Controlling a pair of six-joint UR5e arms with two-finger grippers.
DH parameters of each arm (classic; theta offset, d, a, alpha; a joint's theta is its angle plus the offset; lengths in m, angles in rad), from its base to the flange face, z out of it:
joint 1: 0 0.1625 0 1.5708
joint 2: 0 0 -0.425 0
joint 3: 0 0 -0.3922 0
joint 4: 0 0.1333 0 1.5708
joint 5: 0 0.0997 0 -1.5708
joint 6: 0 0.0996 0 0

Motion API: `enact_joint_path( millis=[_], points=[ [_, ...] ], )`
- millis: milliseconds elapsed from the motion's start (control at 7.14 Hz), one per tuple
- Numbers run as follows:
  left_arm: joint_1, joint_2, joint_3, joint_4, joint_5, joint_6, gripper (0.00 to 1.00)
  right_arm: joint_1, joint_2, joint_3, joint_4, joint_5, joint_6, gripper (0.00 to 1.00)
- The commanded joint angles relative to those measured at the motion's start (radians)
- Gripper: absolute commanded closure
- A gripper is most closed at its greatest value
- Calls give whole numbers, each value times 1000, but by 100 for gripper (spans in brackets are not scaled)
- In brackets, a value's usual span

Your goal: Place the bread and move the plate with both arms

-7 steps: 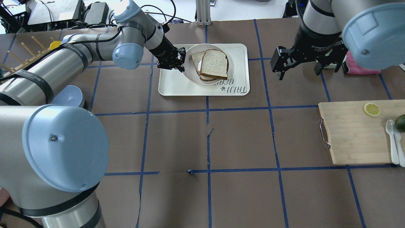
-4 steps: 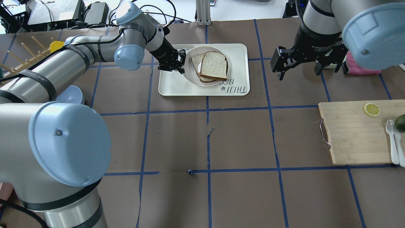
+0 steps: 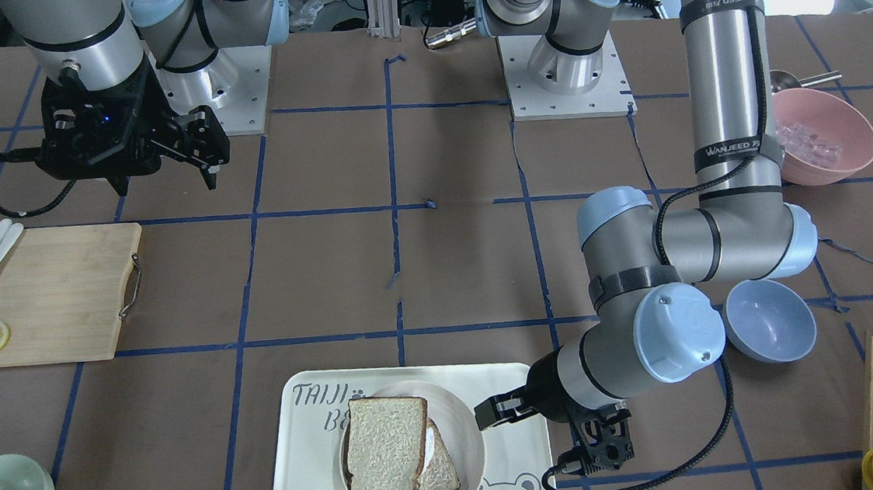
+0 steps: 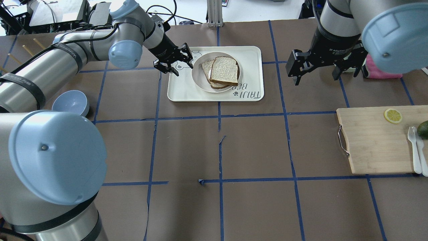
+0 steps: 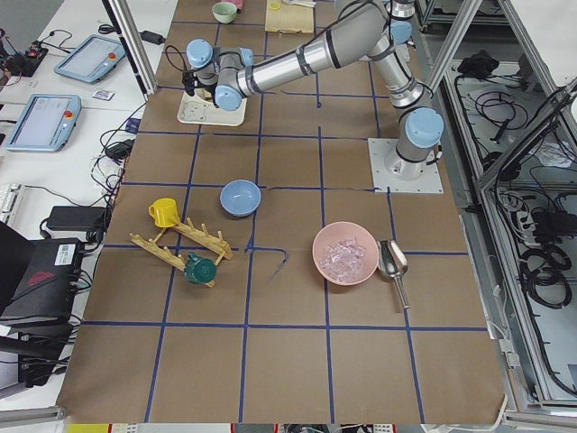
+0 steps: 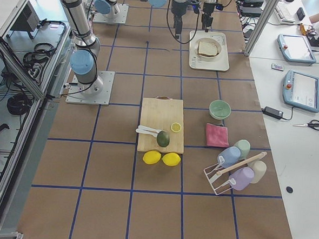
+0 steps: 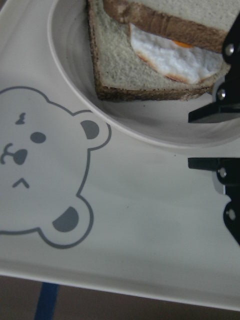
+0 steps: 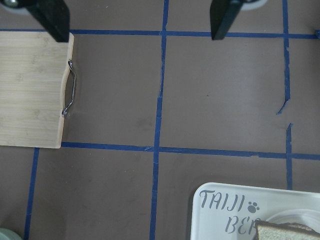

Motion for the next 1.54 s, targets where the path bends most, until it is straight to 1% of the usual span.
enact_joint_path(
  millis=[0, 140, 280, 560, 700, 840, 980, 1260, 1400],
  points=[
    [-7, 159, -9, -150, 34, 6, 0, -7, 2, 0, 18, 3, -2, 0],
    [-13, 237, -23, -183, 36, 9, 0, -22, 0, 0, 26, 12, -2, 0],
    [-16, 317, -70, -185, 36, 9, 0, -29, -2, 0, 27, 14, -2, 0],
    [-17, 476, -225, -185, 39, 9, 0, -29, -15, 0, 27, 18, 0, 0],
    [-17, 546, -255, -229, 89, 9, 0, -29, -17, 0, 29, 18, 0, 0],
    [-16, 583, -235, -369, 217, 29, 0, -29, -17, 0, 24, 18, 0, 0],
    [-16, 588, -212, -446, 288, 72, 0, -27, -18, -5, 23, 20, 0, 0],
    [-10, 575, -177, -409, 313, 270, 0, -27, -20, -6, 21, 20, 0, 0],
    [-11, 586, -152, -375, 313, 279, 0, -29, -20, -6, 20, 20, 0, 0]
  ],
)
